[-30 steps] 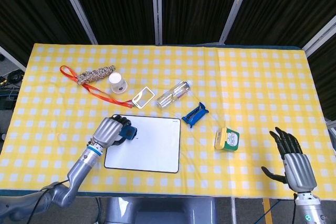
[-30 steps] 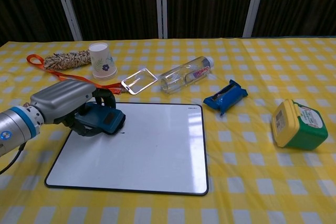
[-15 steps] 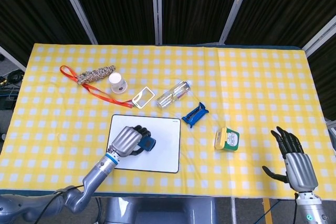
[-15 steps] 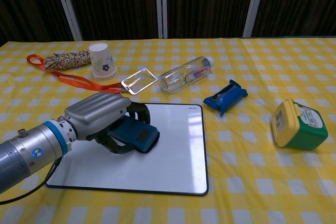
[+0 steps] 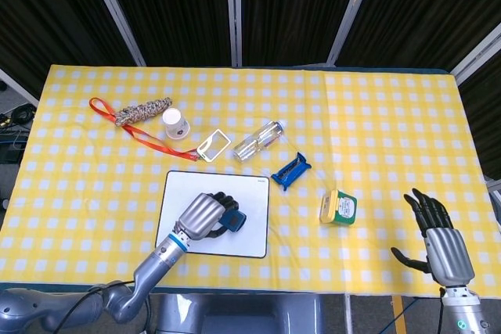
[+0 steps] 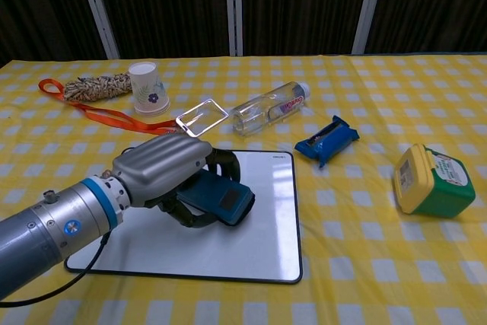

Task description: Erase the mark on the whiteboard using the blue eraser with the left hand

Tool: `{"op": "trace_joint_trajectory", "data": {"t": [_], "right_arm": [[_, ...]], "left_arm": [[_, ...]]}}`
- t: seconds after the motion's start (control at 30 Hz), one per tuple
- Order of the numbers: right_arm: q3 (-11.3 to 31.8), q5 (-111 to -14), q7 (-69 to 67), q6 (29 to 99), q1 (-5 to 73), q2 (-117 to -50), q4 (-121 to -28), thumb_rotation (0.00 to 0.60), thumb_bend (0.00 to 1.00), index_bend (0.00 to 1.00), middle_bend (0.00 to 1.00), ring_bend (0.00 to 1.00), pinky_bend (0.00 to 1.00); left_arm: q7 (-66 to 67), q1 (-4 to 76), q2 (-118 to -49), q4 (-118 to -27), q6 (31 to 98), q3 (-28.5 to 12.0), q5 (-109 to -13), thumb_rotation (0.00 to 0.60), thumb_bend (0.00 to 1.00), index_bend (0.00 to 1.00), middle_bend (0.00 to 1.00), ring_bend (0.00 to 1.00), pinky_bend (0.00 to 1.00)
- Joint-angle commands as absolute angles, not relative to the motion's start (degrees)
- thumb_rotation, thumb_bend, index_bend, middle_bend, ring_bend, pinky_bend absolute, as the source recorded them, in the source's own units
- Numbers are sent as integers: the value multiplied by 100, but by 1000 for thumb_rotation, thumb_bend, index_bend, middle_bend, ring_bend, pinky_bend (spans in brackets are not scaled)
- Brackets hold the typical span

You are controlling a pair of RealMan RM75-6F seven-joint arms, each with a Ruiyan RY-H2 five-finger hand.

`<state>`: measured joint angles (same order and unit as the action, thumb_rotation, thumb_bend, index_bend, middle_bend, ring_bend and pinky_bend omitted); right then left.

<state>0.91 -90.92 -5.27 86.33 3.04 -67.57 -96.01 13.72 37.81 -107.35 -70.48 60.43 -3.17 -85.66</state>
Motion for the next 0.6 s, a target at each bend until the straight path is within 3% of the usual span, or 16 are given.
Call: {"op": "trace_joint_trajectory", "data": {"t": [0.03, 0.6], "right_arm": [[83, -9105, -514, 8633, 304, -6764, -9600, 600, 71, 0, 0, 0, 0], [34, -9190, -482, 8639, 304, -6788, -9602, 600, 71, 0, 0, 0, 0]], "left_arm": [[1290, 3775, -10749, -6906, 6083, -325, -8580, 600, 567, 781, 580, 540, 509], [612, 3792, -10974, -6167, 6206, -393, -8618, 600, 566, 780, 580, 540, 509]]}}
